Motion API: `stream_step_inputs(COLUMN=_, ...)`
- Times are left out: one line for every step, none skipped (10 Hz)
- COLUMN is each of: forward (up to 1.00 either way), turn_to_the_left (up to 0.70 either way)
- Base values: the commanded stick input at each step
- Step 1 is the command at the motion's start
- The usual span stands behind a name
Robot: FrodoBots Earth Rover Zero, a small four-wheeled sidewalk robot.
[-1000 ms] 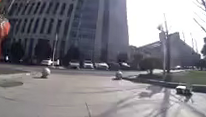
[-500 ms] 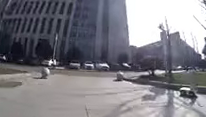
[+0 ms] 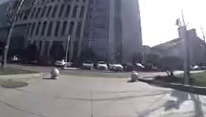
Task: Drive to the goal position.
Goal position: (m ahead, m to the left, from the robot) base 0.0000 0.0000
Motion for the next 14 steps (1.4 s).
stream_step_inputs(forward=0.70, turn_to_the_left=0.23)
stream_step_inputs(forward=0.70, turn_to_the_left=0.16)
stream_step_inputs(forward=0.70, turn_to_the_left=0.09)
stream_step_inputs(forward=0.70, turn_to_the_left=0.02)
stream_step_inputs(forward=0.70, turn_to_the_left=-0.06)
stream_step_inputs(forward=0.70, turn_to_the_left=-0.13)
stream_step_inputs(forward=0.70, turn_to_the_left=-0.20)
stream_step_inputs(forward=0.70, turn_to_the_left=-0.28)
stream_step_inputs(forward=0.70, turn_to_the_left=-0.35)
stream_step_inputs(forward=0.70, turn_to_the_left=-0.35)
stream_step_inputs(forward=0.70, turn_to_the_left=-0.35)
stream_step_inputs(forward=0.70, turn_to_the_left=-0.35)
stream_step_inputs(forward=0.70, turn_to_the_left=-0.35)
stream_step_inputs(forward=0.70, turn_to_the_left=-0.35)
